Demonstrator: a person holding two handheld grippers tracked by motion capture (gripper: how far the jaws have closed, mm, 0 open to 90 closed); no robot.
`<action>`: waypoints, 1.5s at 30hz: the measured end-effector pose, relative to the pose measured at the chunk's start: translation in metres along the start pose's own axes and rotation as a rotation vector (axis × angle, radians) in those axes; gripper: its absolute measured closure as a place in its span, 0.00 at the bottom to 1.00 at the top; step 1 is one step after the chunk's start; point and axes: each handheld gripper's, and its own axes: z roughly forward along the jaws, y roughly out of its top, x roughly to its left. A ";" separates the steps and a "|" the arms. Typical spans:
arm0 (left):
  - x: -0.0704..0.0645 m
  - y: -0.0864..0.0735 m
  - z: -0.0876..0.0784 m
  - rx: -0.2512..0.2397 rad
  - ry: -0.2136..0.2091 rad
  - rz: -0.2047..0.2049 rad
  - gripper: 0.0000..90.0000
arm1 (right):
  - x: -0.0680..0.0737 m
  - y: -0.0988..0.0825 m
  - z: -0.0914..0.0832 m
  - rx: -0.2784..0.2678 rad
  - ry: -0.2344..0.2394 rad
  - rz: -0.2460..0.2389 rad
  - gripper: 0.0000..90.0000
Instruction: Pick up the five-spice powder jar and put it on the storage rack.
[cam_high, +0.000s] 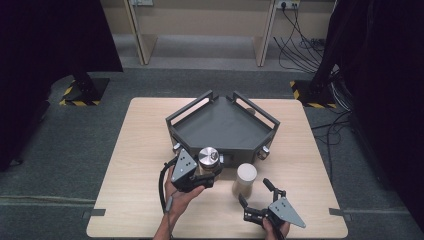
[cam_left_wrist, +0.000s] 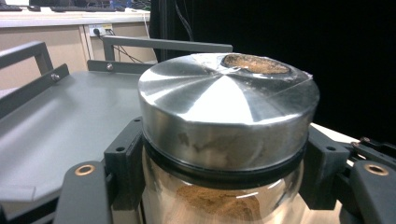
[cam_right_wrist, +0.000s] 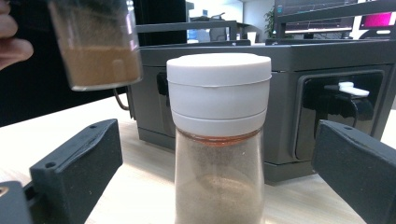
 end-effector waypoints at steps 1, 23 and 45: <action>0.001 0.002 0.001 0.000 -0.003 -0.003 0.34 | 0.000 0.000 0.000 0.001 0.001 -0.001 0.02; 0.022 0.053 0.018 0.011 0.037 -0.012 0.34 | 0.000 0.000 0.001 0.006 0.007 -0.003 0.02; 0.035 0.066 0.052 0.016 0.167 -0.041 0.34 | 0.000 0.000 0.001 0.005 0.009 -0.003 0.02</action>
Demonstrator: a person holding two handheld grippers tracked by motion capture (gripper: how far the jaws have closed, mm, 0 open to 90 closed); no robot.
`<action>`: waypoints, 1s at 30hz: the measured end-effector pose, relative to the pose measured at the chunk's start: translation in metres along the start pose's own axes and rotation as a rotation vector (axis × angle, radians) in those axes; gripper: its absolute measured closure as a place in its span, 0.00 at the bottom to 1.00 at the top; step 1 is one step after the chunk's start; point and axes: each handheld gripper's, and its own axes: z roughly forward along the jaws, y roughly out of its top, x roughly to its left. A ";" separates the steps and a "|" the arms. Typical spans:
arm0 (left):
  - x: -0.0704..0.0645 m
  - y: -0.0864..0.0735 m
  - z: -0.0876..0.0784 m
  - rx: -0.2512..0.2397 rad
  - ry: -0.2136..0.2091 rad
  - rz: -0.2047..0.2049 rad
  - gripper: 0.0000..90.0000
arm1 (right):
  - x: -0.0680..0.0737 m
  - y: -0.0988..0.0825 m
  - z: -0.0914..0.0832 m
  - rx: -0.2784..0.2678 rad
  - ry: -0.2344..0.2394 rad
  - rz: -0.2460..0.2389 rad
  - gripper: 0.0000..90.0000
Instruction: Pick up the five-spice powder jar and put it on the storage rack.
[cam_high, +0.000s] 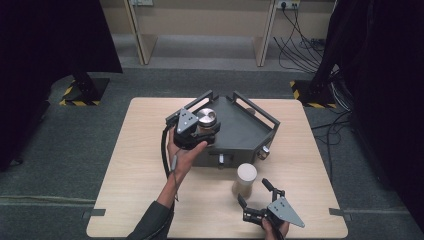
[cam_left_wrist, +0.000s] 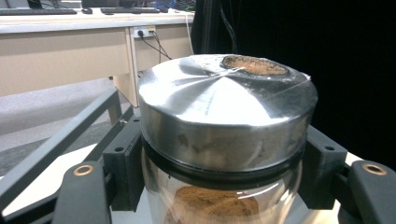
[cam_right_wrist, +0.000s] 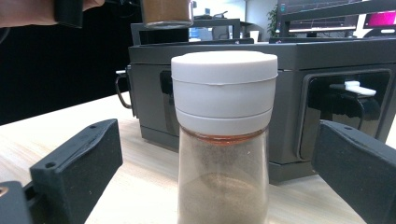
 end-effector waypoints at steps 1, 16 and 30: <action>0.000 0.000 0.001 -0.003 0.005 -0.006 0.34 | 0.000 0.000 0.000 0.000 0.000 0.000 0.02; -0.004 -0.009 0.026 0.016 0.118 -0.022 0.34 | -0.001 0.000 0.001 0.001 0.006 0.001 0.02; -0.011 -0.014 0.040 0.030 0.184 -0.030 0.34 | -0.002 0.000 0.001 0.000 0.009 0.000 0.02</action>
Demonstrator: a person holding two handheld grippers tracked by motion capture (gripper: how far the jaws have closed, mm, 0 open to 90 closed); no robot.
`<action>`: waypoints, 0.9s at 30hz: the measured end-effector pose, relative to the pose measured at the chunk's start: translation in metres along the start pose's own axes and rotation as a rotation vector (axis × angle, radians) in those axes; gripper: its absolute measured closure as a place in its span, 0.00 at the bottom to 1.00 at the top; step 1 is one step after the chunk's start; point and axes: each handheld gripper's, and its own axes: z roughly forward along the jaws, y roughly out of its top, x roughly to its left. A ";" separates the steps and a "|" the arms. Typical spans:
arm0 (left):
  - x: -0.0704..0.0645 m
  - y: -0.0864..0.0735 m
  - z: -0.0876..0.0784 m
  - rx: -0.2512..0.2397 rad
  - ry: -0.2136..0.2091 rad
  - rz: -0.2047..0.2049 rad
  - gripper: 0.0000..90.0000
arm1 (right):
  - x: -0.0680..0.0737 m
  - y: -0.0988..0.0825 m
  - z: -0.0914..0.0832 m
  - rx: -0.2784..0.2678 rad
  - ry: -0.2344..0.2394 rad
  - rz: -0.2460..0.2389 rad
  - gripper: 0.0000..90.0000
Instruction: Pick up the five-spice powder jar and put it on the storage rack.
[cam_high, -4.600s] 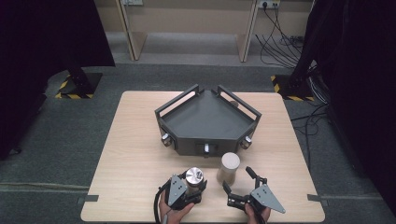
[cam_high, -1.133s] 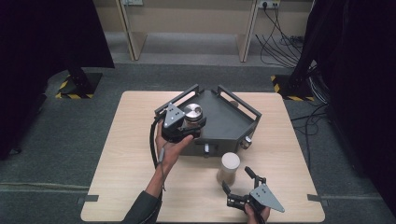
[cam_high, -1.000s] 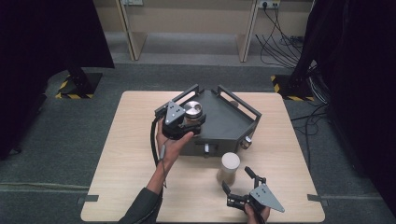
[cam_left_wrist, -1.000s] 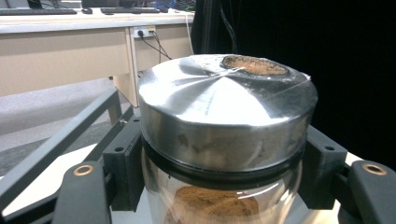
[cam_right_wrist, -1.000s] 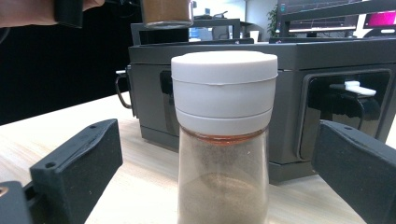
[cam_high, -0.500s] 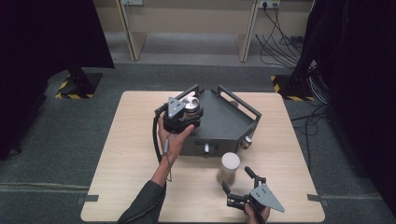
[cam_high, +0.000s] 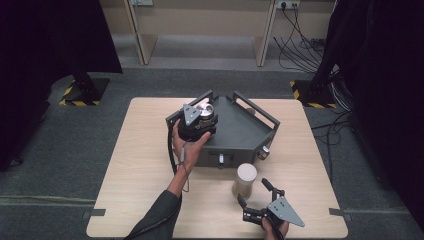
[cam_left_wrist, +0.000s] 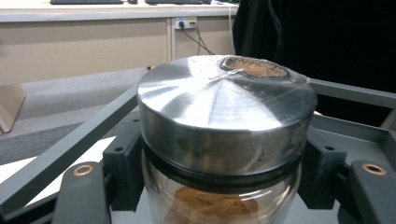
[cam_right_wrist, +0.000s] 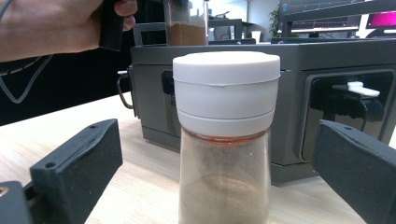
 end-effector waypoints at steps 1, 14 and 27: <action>-0.001 -0.001 0.000 0.001 0.009 0.006 0.34 | 0.000 0.000 0.000 0.000 0.001 0.001 0.02; -0.008 -0.013 0.003 -0.011 0.045 0.038 0.34 | 0.000 0.000 0.000 0.001 0.002 0.005 0.02; -0.009 -0.023 -0.009 -0.077 0.023 0.009 0.00 | 0.000 0.000 0.000 0.001 0.003 0.000 0.02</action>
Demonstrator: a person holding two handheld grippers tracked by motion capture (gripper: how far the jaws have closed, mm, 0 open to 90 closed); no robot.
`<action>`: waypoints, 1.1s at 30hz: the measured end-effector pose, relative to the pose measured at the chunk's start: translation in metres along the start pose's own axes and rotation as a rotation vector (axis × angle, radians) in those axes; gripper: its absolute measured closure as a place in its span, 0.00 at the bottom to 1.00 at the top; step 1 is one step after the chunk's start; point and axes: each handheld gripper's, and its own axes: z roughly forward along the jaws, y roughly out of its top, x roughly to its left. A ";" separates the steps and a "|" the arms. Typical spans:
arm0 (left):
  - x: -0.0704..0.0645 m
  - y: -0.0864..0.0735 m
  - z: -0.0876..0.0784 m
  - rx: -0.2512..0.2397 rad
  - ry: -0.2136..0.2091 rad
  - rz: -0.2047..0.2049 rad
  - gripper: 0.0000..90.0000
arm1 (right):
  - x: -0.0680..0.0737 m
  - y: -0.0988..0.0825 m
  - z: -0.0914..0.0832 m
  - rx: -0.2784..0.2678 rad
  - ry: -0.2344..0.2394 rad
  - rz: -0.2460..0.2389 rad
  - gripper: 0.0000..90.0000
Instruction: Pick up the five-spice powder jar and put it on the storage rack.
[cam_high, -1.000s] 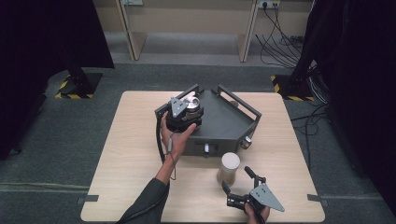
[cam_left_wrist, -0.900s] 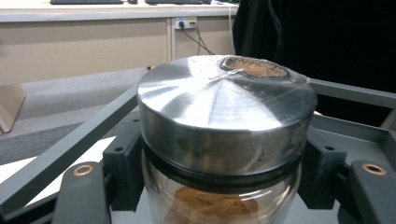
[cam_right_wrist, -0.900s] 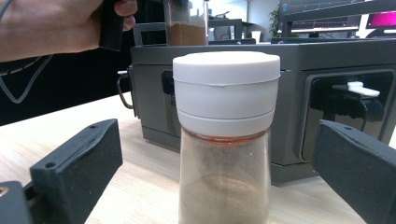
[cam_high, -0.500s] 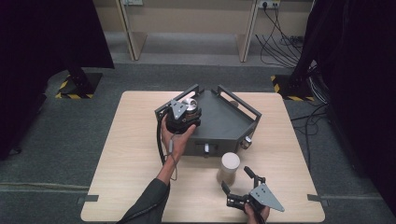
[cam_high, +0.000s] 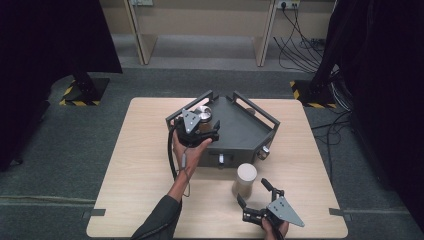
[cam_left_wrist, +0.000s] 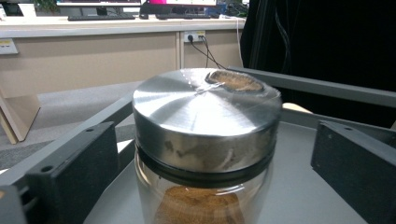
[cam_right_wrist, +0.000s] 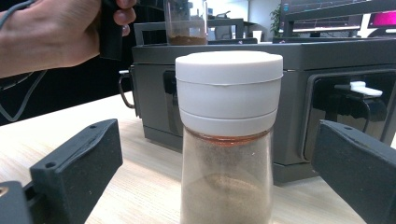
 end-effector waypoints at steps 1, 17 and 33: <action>0.000 0.000 -0.001 -0.002 0.000 -0.003 0.00 | 0.000 0.000 0.000 0.000 -0.001 0.000 0.02; 0.001 -0.009 -0.025 -0.061 -0.030 0.001 0.00 | 0.001 0.000 0.000 0.003 -0.001 -0.003 0.02; -0.006 -0.029 -0.066 -0.139 -0.068 -0.002 0.00 | 0.001 0.000 0.000 0.002 -0.002 -0.002 0.02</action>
